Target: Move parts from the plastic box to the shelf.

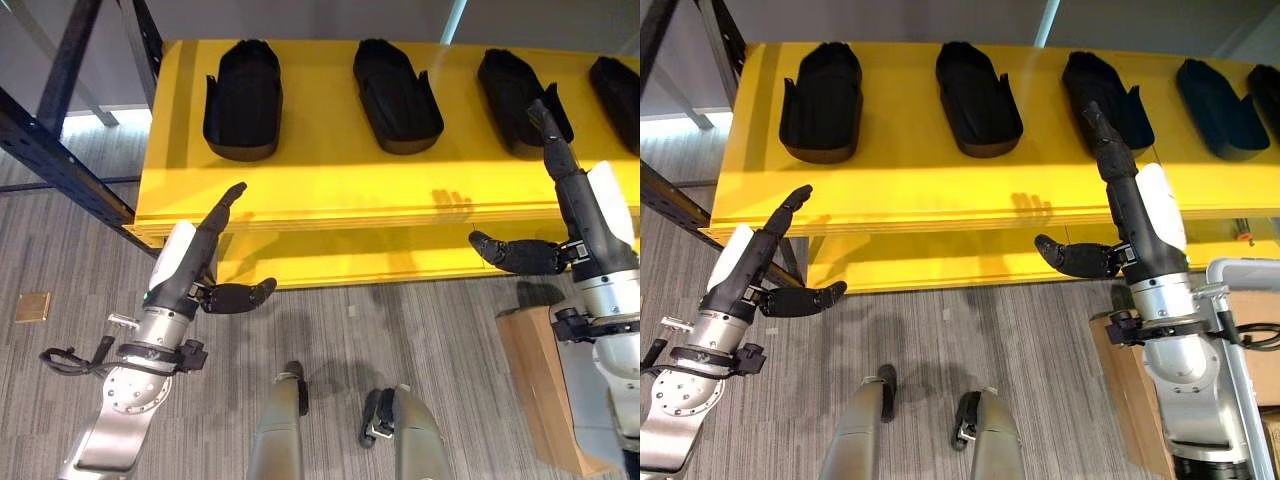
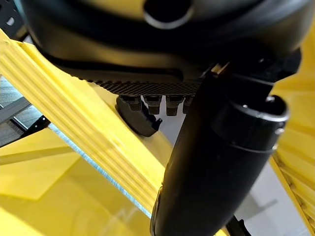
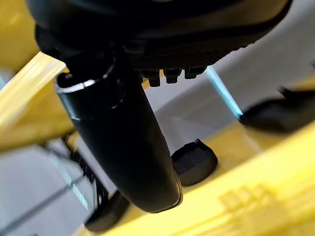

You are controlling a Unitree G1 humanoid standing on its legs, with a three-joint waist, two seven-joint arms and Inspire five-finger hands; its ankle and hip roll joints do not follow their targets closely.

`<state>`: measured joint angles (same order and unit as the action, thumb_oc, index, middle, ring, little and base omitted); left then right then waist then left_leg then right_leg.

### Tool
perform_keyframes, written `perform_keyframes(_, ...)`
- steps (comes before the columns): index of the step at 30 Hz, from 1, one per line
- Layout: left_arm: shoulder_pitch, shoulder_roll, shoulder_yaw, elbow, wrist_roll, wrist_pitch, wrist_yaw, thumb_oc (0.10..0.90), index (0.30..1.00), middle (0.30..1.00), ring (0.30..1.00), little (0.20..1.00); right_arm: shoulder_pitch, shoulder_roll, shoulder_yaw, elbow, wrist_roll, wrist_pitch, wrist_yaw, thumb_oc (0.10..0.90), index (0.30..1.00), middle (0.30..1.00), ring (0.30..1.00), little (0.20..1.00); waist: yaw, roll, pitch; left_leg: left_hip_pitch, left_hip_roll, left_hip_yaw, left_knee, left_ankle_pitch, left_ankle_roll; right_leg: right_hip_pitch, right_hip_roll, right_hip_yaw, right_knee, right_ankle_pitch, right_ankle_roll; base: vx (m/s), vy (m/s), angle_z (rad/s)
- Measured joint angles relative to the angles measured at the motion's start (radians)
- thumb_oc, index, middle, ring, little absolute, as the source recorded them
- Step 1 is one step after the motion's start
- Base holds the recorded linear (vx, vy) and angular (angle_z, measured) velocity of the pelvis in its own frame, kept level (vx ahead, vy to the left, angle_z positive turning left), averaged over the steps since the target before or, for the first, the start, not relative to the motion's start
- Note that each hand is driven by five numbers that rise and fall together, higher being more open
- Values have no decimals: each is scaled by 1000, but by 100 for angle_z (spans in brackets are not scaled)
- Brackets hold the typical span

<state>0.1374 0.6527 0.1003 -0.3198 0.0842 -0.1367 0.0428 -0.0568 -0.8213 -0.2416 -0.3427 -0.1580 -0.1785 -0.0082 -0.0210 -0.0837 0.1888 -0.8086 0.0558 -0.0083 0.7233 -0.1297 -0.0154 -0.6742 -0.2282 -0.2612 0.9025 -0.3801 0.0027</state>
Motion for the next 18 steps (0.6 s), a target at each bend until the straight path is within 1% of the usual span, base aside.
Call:
perform_keyframes(1, 0, 1, -9, 21, 0, -3, 9, 900, 1000, 1000, 1000, 1000, -59, -1, 6, 40, 0, -24, -11, 900, 1000, 1000, 1000, 1000, 5, -18, -11, 2, 0, -1, -3, 24, -3, 1, 1, 0, 1, 7, 0, -107, 2, 4)
perform_keyframes(2, -1, 1, -11, 27, -1, -3, 12, 900, 1000, 1000, 1000, 1000, -74, -1, 12, 48, 1, -24, -15, 900, 1000, 1000, 1000, 1000, -2, -20, -11, 3, 1, 0, -6, 17, 4, 0, 1, -2, -1, 7, -2, 0, 0, 0)
perform_keyframes(3, 2, 0, -13, 35, -1, -5, 15, 900, 1000, 1000, 1000, 1000, -101, -7, 35, 63, 0, -23, -19, 900, 1000, 1000, 1000, 1000, 7, -23, -12, 4, -6, -2, -11, 19, 5, 2, 2, -2, -1, 8, -2, -14, 2, 3)
perform_keyframes(4, -4, 1, -28, 53, -1, -7, 19, 900, 1000, 1000, 1000, 1000, -145, -37, 92, 103, 0, -27, -20, 900, 1000, 1000, 1000, 1000, 1, -25, -13, 8, -4, -1, -16, 22, 6, 2, -3, 1, -3, 10, -2, 0, 0, 0)
perform_keyframes(5, -2, 2, -25, 59, 0, -9, 23, 900, 1000, 1000, 1000, 1000, -168, -52, 128, 118, 1, -20, -17, 900, 1000, 1000, 1000, 1000, 15, -27, -14, 8, -8, 2, -19, 23, 4, 2, -5, 2, -2, 12, 0, -34, -1, 2)
perform_keyframes(6, -13, 7, -30, 60, -1, -14, 32, 900, 1000, 1000, 1000, 1000, -319, -149, 265, 204, 4, -8, -11, 900, 1000, 1000, 1000, 1000, 23, -27, -14, 7, -9, 1, -14, 24, 6, 2, -6, 3, 4, 14, 0, 45, -18, 7)
perform_keyframes(7, -23, 28, -46, 58, -1, -21, 32, 900, 1000, 1000, 1000, 1000, -433, -198, 347, 277, 5, -13, -4, 900, 1000, 1000, 1000, 1000, 39, -35, -15, 6, -8, -4, -18, 27, 4, 2, -6, -4, 1, 15, -2, -33, -8, 9)
perform_keyframes(8, -22, 34, -48, 59, -1, -22, 32, 900, 1000, 1000, 1000, 1000, -462, -196, 361, 295, 9, -12, -3, 900, 1000, 1000, 1000, 1000, 56, -38, -16, 6, -9, -7, -22, 27, 3, 5, -7, -6, -1, 1, 0, -26, -7, 17)
perform_keyframes(9, -19, 34, -48, 65, -2, -24, 34, 900, 1000, 1000, 1000, 1000, -532, -196, 417, 340, 29, -8, -3, 900, 1000, 1000, 1000, 1000, 58, -40, -17, 5, -13, -10, -30, 39, 6, 6, -4, -5, -4, 17, 3, -98, 10, 14)
perform_keyframes(10, -19, 33, -47, 71, -2, -25, 38, 900, 1000, 1000, 1000, 1000, -598, -195, 471, 382, 45, -6, -2, 900, 1000, 1000, 1000, 1000, 60, -41, -16, 0, -14, -12, -28, 42, 4, 1, -5, -7, -1, 18, 2, -12, 2, 13)
perform_keyframes(11, -23, 34, -48, 72, -2, -24, 38, 900, 1000, 1000, 1000, 1000, -623, -194, 489, 397, 46, -3, -1, 900, 1000, 1000, 1000, 1000, 58, -43, -15, -3, -14, -12, -28, 40, 3, -1, -8, -12, -3, 16, -2, 62, -12, 10)
perform_keyframes(12, -23, 34, -49, 71, -2, -25, 37, 900, 1000, 1000, 1000, 1000, -626, -189, 489, 397, 47, -1, 0, 900, 1000, 1000, 1000, 1000, 63, -43, -15, -10, -15, -20, -29, 41, 3, -3, -7, -19, -5, 16, -2, -13, 1, 13)
perform_keyframes(13, -18, 34, -53, 81, -3, -24, 38, 900, 1000, 1000, 1000, 1000, -624, -171, 500, 400, 63, 8, 2, 900, 1000, 1000, 1000, 1000, 78, -52, -15, -10, -21, -24, -30, 47, 9, -1, -10, -22, -7, 13, -3, -17, 4, 14)
perform_keyframes(14, -11, 35, -52, 82, -4, -24, 41, 900, 1000, 1000, 1000, 1000, -624, -159, 500, 400, 64, 8, 2, 900, 1000, 1000, 1000, 1000, 80, -52, -15, -13, -22, -23, -26, 52, 2, -2, -10, -20, -7, 14, -2, -94, 19, 9)
perform_keyframes(15, -8, 34, -51, 83, -6, -24, 41, 900, 1000, 1000, 1000, 1000, -628, -149, 505, 402, 75, 9, 2, 900, 1000, 1000, 1000, 1000, 81, -52, -13, -15, -24, -22, -26, 43, 13, -3, -13, -22, -8, 13, -1, 0, 0, 0)
perform_keyframes(18, -7, 34, -57, 85, -42, -24, 41, 900, 1000, 1000, 1000, 1000, -634, -101, 511, 449, 84, 17, 2, 900, 1000, 1000, 1000, 1000, 85, -52, -13, -16, -27, -20, -22, 38, 18, 0, -16, -21, -11, 13, 0, 46, -12, 0)
